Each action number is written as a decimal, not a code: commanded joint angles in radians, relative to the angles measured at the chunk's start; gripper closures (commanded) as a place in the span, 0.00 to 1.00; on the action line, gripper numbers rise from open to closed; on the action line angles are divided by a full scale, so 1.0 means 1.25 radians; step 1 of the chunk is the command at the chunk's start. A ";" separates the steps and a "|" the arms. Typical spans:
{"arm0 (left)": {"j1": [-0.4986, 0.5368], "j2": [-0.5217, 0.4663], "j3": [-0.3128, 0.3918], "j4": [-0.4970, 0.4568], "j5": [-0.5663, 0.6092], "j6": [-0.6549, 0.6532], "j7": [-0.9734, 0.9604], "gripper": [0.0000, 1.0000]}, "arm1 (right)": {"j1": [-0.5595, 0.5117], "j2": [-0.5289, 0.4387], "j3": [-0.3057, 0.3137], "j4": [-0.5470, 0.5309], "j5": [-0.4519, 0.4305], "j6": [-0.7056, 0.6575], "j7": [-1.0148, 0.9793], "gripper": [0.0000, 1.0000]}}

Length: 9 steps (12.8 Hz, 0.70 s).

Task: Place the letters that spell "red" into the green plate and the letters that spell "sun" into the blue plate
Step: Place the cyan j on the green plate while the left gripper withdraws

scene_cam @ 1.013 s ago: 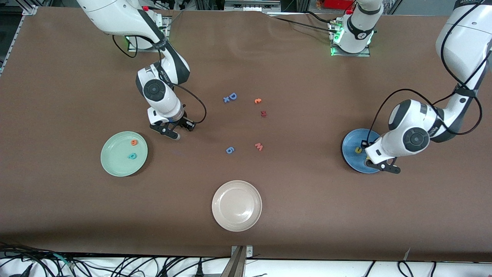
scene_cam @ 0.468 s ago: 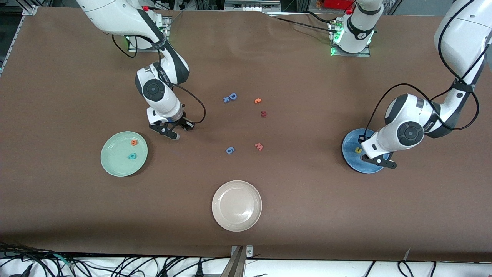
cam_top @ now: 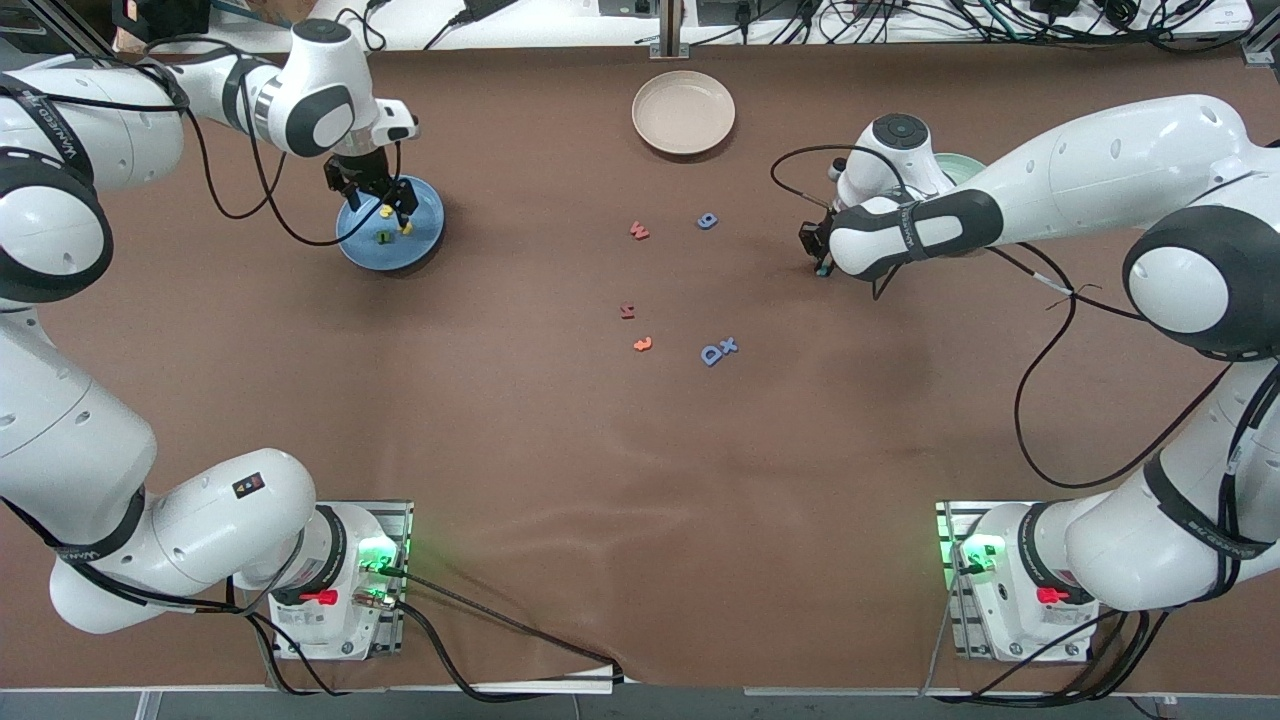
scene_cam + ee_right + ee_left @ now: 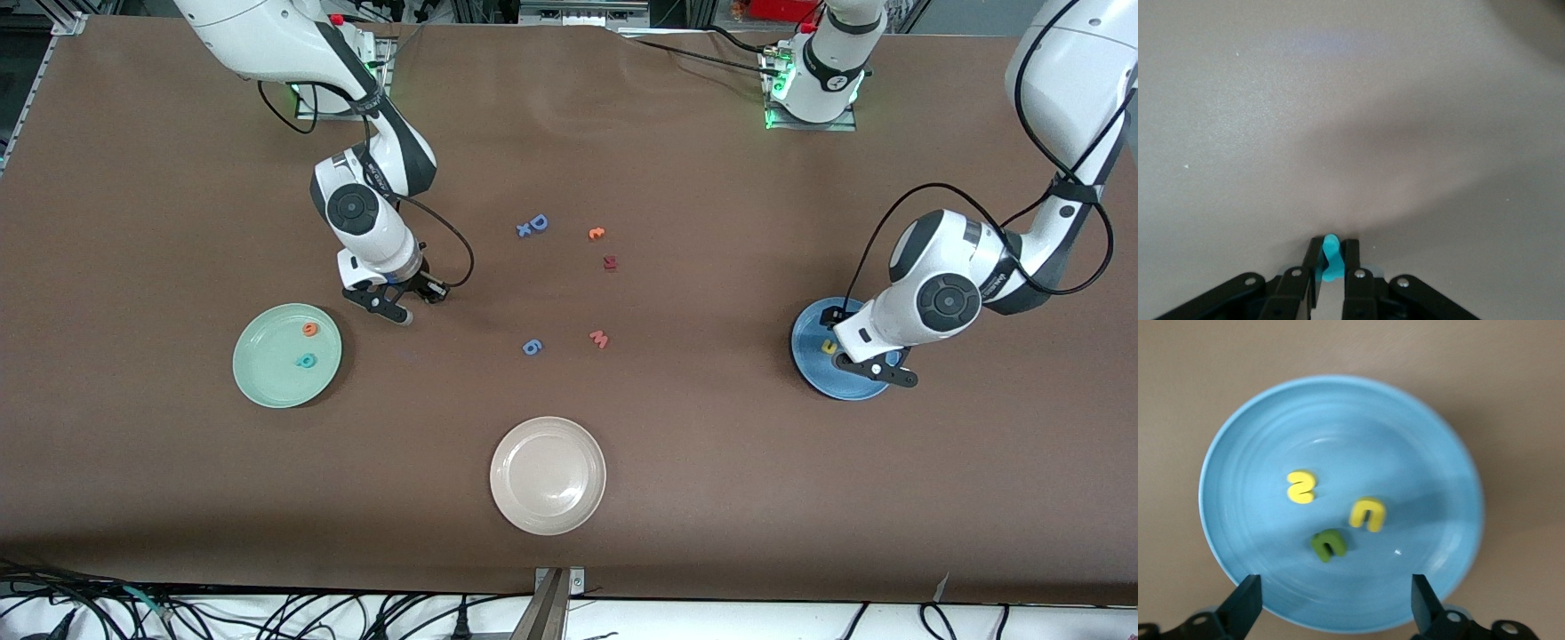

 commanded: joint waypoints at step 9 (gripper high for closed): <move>0.025 -0.092 -0.219 0.308 -0.170 -0.440 -0.010 0.00 | -0.123 -0.108 0.006 0.119 -0.004 -0.308 -0.150 0.99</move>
